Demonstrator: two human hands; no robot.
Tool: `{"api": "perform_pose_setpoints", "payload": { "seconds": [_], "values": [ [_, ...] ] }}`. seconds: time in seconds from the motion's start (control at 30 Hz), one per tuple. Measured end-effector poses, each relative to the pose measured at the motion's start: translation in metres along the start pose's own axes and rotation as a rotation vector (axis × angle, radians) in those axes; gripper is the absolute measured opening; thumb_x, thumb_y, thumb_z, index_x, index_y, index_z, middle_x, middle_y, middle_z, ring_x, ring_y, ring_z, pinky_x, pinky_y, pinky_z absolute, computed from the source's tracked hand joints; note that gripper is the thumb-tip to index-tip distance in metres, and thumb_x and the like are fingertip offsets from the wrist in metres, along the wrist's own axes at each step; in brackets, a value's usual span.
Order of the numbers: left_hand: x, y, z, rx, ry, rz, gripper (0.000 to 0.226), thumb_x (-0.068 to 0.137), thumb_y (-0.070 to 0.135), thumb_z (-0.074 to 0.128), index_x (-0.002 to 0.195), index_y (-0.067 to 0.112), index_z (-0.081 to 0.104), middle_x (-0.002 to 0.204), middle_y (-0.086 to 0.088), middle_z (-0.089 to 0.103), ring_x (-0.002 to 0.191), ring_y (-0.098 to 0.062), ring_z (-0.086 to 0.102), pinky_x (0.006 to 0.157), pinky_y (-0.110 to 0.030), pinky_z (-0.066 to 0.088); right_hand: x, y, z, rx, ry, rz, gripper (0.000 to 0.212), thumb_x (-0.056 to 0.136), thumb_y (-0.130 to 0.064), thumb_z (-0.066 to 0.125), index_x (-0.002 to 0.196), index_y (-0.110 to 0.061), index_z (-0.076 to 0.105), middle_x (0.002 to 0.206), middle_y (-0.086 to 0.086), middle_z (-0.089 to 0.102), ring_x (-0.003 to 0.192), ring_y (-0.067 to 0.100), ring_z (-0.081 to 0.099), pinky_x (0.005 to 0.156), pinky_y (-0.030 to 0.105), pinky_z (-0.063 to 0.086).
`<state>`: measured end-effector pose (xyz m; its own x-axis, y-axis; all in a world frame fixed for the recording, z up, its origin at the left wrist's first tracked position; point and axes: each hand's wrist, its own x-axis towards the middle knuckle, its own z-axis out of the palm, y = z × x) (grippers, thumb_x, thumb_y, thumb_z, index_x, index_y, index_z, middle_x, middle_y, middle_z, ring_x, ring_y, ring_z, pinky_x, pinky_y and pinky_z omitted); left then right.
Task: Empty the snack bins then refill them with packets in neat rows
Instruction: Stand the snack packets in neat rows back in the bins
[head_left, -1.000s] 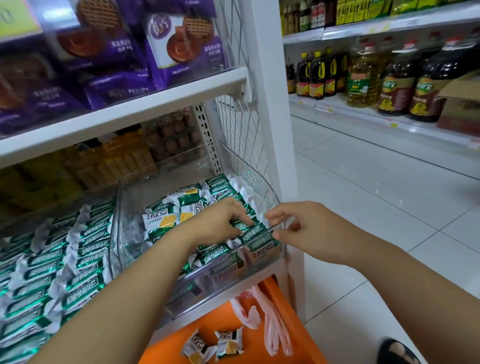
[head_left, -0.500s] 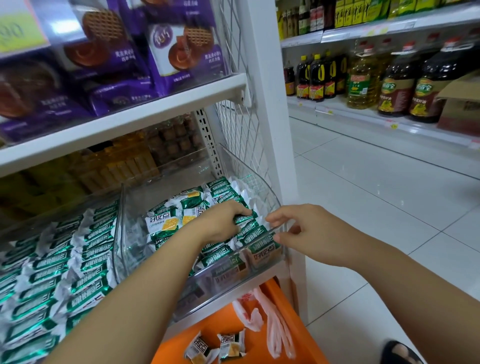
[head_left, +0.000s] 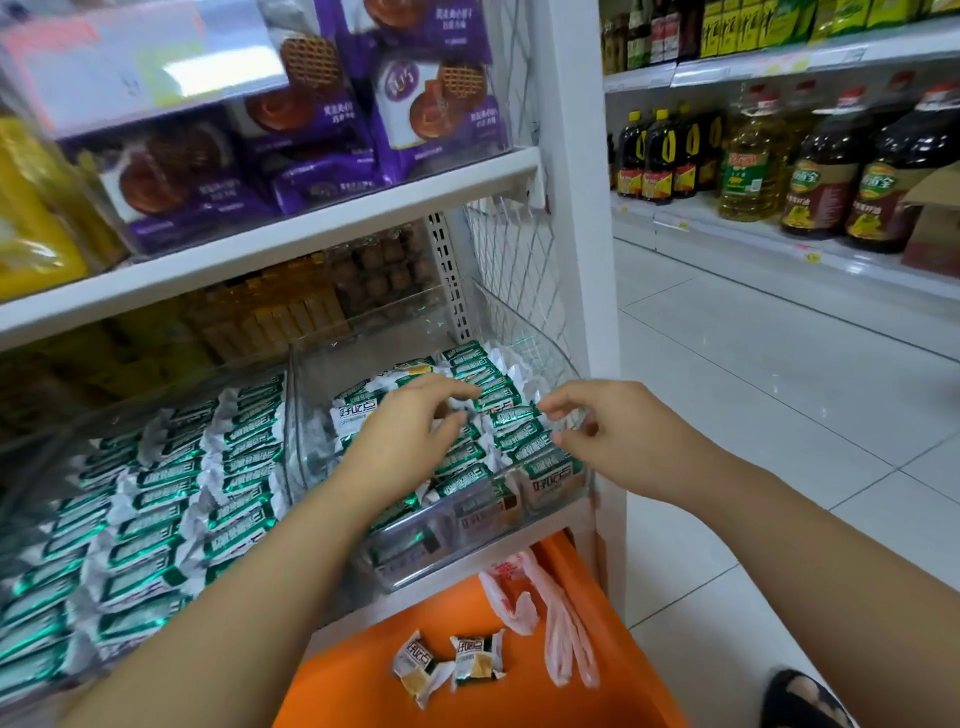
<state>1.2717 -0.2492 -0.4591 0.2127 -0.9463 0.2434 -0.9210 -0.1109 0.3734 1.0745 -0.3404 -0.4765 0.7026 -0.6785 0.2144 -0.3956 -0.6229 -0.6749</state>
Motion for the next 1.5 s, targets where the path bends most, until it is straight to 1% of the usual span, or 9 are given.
{"api": "perform_pose_setpoints", "payload": {
  "seconds": [0.27,0.53,0.7,0.8,0.93,1.07,1.13,1.27,1.5],
  "values": [
    [-0.079,-0.05,-0.041,0.259,0.21,-0.006,0.02,0.089,0.021,0.057,0.104,0.02,0.07,0.104,0.001,0.069,0.1,-0.024,0.062,0.089,-0.041,0.048,0.004,-0.039,0.039,-0.043,-0.061,-0.113,0.029,0.09,-0.016,0.06,0.118,-0.025,0.064,0.106,-0.011,0.064,0.071,-0.001,0.054,0.062,0.008,0.036],
    [-0.093,-0.07,-0.046,0.099,0.258,-0.007,0.02,0.097,0.026,0.054,0.106,0.02,0.071,0.107,0.007,0.067,0.114,-0.01,0.049,0.087,-0.01,0.025,0.056,-0.063,0.074,-0.177,-0.111,-0.069,0.048,0.09,-0.02,0.062,0.136,-0.019,0.048,0.112,0.005,0.06,0.08,0.011,0.054,0.068,0.021,0.041],
    [-0.095,-0.075,-0.045,0.045,0.266,-0.006,0.019,0.095,0.027,0.055,0.107,0.026,0.07,0.108,0.014,0.067,0.118,-0.002,0.047,0.092,-0.015,0.03,0.1,-0.055,0.093,-0.362,-0.309,0.041,0.087,0.082,-0.032,0.073,0.15,-0.018,0.022,0.15,0.014,0.033,0.132,0.03,0.04,0.107,0.036,0.036],
    [-0.093,-0.077,-0.05,-0.018,0.245,-0.055,0.02,0.096,0.028,0.054,0.108,0.033,0.069,0.107,0.021,0.066,0.094,0.011,0.05,0.081,0.001,0.031,0.109,-0.05,0.091,-0.405,-0.344,0.058,0.073,0.085,-0.028,0.071,0.146,-0.017,0.032,0.146,0.013,0.042,0.126,0.028,0.047,0.101,0.031,0.04],
    [-0.085,-0.078,-0.056,-0.334,0.285,-0.176,0.017,0.096,0.026,0.052,0.1,0.038,0.063,0.092,0.019,0.071,0.04,-0.002,0.044,0.043,-0.016,0.034,0.098,-0.048,0.078,-0.442,-0.203,0.014,0.049,0.088,-0.025,0.066,0.134,-0.022,0.05,0.132,0.009,0.058,0.113,0.024,0.057,0.092,0.035,0.048],
    [-0.073,-0.081,-0.065,-0.63,0.371,-0.261,0.013,0.096,0.032,0.052,0.103,0.039,0.06,0.1,0.006,0.07,0.075,-0.008,0.067,0.072,-0.026,0.052,0.078,-0.062,0.064,-0.298,0.038,-0.238,0.04,0.086,-0.02,0.068,0.125,-0.025,0.059,0.106,-0.015,0.061,0.074,-0.006,0.05,0.065,0.013,0.039],
    [-0.069,-0.082,-0.066,-0.754,0.367,-0.297,0.02,0.095,0.042,0.049,0.112,0.037,0.057,0.106,0.012,0.065,0.083,-0.003,0.067,0.078,-0.022,0.05,0.072,-0.084,0.062,-0.21,0.121,-0.42,0.04,0.084,-0.011,0.068,0.122,-0.025,0.061,0.094,-0.027,0.052,0.077,-0.008,0.05,0.068,0.005,0.036],
    [-0.065,-0.086,-0.061,-0.881,0.324,-0.303,0.026,0.087,0.043,0.057,0.111,0.036,0.061,0.111,0.013,0.067,0.099,0.001,0.063,0.082,-0.014,0.046,0.08,-0.112,0.075,-0.288,0.104,-0.779,0.04,0.081,-0.007,0.066,0.117,-0.021,0.062,0.104,-0.007,0.063,0.09,0.01,0.056,0.078,0.024,0.046],
    [-0.069,-0.1,-0.046,-1.136,0.606,-0.376,0.053,0.067,0.054,0.077,0.115,0.04,0.057,0.122,-0.015,0.063,0.112,-0.02,0.062,0.098,-0.047,0.049,0.119,-0.09,0.097,-0.235,-0.082,-0.267,0.056,0.092,-0.025,0.061,0.142,-0.031,0.038,0.132,-0.007,0.054,0.097,0.008,0.058,0.088,0.025,0.044]
  ]
}}
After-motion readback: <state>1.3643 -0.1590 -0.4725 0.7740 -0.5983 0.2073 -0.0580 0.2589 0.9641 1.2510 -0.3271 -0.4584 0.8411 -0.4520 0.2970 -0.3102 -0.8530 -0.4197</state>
